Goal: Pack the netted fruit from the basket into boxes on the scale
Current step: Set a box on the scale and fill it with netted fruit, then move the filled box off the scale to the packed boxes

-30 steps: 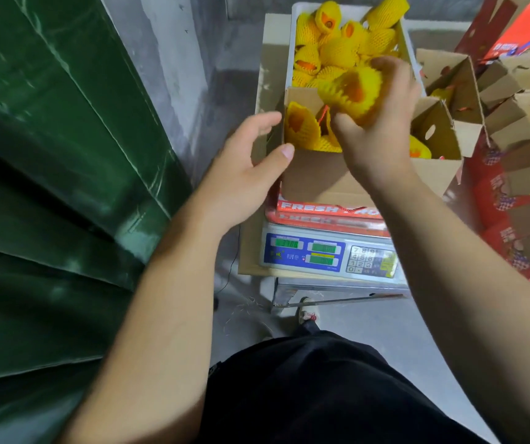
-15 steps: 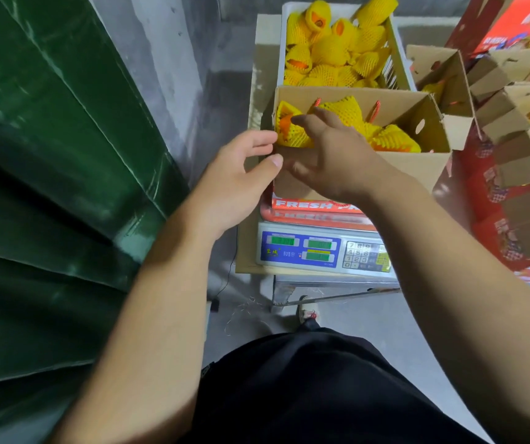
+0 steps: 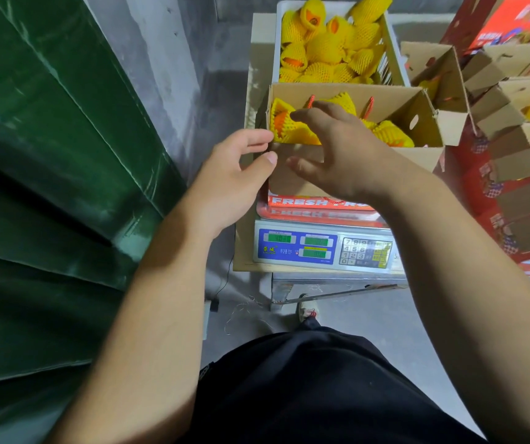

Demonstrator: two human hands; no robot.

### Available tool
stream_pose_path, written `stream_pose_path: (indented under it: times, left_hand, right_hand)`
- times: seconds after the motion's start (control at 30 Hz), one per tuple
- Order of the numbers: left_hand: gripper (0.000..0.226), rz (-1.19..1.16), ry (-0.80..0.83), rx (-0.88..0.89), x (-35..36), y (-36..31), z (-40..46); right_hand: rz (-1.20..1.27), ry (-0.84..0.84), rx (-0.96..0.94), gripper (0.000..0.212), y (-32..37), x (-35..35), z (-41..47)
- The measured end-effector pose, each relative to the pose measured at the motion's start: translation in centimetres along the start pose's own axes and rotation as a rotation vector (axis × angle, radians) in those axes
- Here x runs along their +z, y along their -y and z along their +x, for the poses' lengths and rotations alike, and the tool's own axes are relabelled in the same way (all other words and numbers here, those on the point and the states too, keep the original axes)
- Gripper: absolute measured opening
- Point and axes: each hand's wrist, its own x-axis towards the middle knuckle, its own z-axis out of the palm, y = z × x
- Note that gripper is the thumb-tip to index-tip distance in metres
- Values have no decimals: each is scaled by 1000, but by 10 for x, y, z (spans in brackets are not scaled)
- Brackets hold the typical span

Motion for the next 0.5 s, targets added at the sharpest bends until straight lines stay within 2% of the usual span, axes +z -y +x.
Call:
stream_pose_path:
  times: [0.3,0.5]
  left_hand:
    - [33,-15,-8,2,3,1,10]
    - [31,-5,-28,-12,16,4,20]
  right_hand:
    - [-26,39,-10,69,-8,6,6]
    - [84,12,-26,65,-15,8,11]
